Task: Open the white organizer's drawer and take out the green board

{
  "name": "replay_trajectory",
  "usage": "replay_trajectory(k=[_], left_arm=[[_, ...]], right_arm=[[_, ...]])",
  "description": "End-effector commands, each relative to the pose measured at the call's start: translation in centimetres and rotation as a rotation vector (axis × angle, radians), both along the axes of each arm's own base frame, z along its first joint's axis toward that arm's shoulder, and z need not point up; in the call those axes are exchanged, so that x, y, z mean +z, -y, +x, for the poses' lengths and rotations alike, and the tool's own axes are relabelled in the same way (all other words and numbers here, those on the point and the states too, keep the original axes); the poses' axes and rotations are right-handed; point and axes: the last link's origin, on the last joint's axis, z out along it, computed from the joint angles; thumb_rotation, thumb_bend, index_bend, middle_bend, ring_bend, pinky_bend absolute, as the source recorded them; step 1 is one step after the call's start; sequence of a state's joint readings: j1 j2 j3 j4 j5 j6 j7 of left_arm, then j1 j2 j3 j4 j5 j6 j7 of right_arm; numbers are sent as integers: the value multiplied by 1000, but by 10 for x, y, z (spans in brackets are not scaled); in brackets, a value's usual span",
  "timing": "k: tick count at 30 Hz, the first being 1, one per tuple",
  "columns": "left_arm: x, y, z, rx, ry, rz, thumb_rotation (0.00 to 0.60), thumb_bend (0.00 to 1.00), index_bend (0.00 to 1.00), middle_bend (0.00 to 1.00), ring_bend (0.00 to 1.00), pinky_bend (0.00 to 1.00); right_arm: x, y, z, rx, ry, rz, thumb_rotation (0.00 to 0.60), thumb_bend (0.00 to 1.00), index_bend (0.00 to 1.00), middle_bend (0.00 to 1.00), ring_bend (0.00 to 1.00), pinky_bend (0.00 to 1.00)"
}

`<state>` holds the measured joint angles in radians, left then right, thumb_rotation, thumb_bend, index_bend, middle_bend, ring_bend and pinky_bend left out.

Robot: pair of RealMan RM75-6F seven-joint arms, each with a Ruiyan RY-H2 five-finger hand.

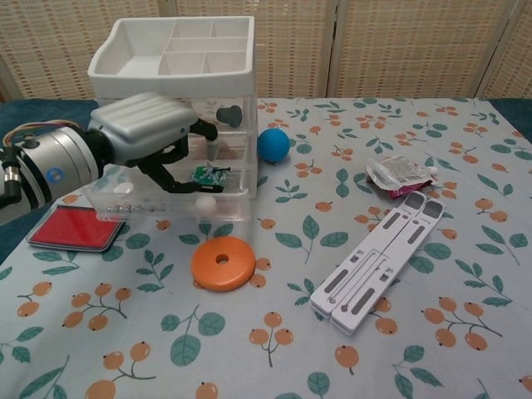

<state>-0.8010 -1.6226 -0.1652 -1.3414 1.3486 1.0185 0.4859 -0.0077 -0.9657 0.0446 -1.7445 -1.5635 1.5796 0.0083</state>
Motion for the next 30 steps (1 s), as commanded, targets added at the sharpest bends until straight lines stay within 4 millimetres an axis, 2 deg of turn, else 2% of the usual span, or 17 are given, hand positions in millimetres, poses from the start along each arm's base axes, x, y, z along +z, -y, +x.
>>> replay_trajectory(k=[1, 13, 30], left_arm=[[0, -2, 1, 2, 1, 10, 600, 255, 398, 926, 1000, 1000], [-8, -4, 3, -32, -9, 45, 600, 205, 447, 926, 1000, 1000], [-17, -9, 3, -35, -29, 56, 600, 203, 465, 926, 1000, 1000]], right_arm=[[0, 0, 0, -1, 0, 0, 600, 414, 0, 78, 0, 23], [-1, 1, -2, -5, 4, 2, 600, 415, 0, 78, 0, 23], [-2, 2, -3, -10, 2, 5, 600, 414, 0, 78, 0, 23]])
